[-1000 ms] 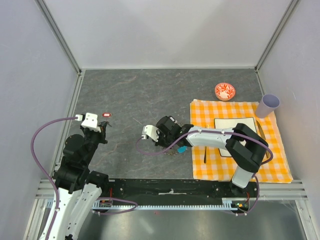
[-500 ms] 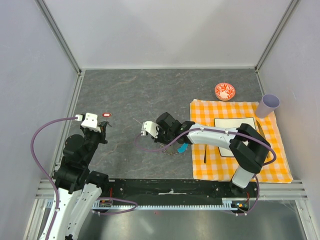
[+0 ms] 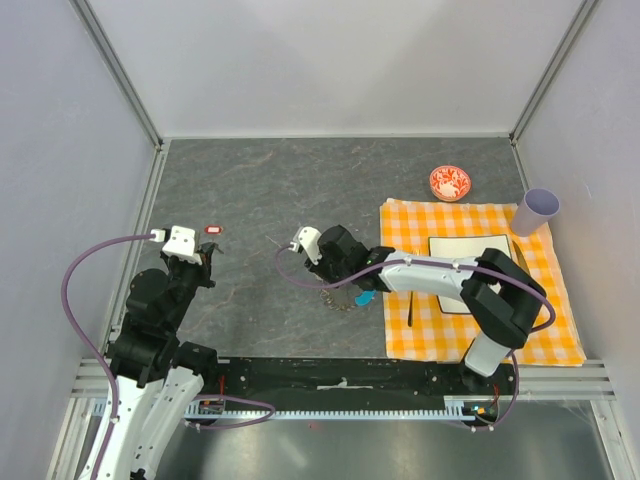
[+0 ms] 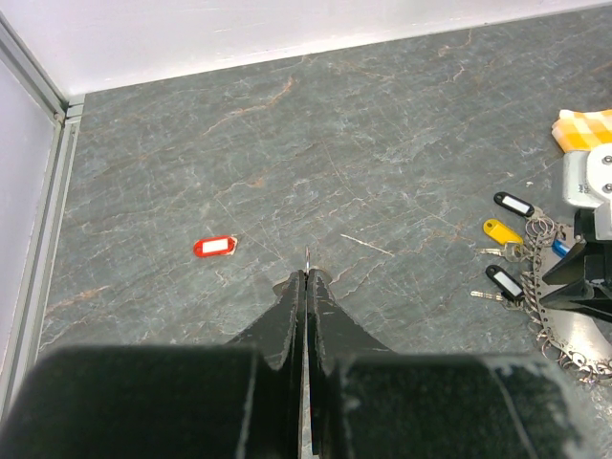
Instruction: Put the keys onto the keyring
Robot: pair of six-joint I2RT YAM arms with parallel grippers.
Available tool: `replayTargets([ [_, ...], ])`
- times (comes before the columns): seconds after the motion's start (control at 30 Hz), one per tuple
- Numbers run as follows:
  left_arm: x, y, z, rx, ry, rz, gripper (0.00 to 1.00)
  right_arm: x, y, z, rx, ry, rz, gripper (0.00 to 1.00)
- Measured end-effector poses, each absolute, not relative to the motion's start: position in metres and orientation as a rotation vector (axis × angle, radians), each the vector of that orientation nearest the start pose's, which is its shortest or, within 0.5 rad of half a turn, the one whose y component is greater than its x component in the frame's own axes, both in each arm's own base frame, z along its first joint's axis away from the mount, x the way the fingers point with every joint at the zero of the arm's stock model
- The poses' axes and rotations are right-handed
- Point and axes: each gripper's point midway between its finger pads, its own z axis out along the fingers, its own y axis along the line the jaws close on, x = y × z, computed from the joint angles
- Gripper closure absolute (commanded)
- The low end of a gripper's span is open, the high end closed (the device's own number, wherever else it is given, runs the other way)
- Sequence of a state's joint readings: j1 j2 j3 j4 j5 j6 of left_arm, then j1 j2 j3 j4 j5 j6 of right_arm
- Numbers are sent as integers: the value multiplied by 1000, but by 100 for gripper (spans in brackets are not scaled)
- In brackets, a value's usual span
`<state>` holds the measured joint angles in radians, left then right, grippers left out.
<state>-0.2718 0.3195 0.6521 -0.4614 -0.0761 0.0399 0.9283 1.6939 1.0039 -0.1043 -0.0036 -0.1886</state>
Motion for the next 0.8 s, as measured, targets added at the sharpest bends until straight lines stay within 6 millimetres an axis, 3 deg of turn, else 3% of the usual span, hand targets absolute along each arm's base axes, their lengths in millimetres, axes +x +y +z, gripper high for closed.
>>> replayTargets([
  [0.17,219,-45,260,208,1688,-108,98,262,334,65,-1105,2076,249,63],
  [0.4,219,-46,260,208,1688,-109,98,285,308,71,-785,2144,73,61],
  [0.8,219,-47,259,214,1687,-116,98,314,291,80,-656,2150,44,67],
])
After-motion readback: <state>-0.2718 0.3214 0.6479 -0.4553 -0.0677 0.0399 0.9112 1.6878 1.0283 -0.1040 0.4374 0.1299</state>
